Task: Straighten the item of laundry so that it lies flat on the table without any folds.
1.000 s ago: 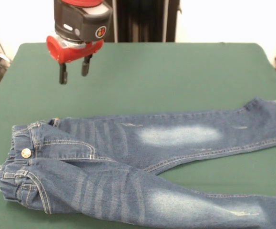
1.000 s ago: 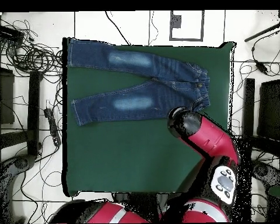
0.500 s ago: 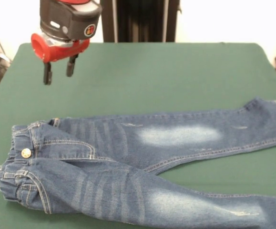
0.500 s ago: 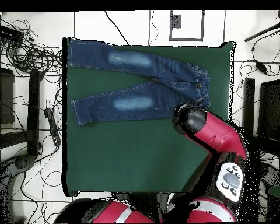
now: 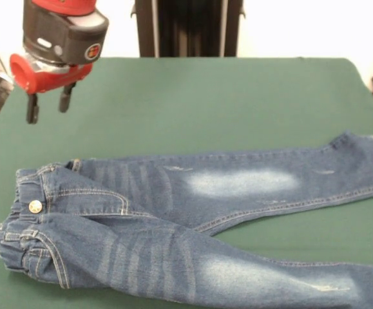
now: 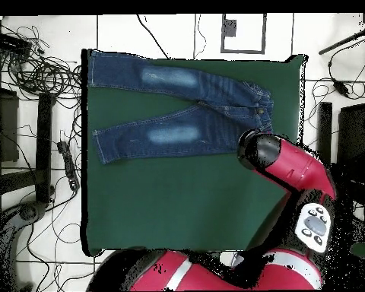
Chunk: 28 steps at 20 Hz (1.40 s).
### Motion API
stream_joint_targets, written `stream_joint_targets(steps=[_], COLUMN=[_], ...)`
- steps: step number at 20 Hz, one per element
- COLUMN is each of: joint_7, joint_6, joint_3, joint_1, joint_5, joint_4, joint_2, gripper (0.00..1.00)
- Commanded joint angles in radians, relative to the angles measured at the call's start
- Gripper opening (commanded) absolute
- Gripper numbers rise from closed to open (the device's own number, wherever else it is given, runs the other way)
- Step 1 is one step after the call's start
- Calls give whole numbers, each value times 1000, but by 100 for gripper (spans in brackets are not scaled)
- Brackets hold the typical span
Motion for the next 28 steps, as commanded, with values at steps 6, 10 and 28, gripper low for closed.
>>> stream_joint_targets(steps=[6,10,28], joint_7=[-102,-68,-58], joint_6=[-46,-77,-22], joint_3=[250,291,414], joint_1=[-85,-110,-139], joint_5=[-31,-9,-7], joint_4=[-12,10,-37], joint_2=[103,97,49], gripper=[100,100,100])
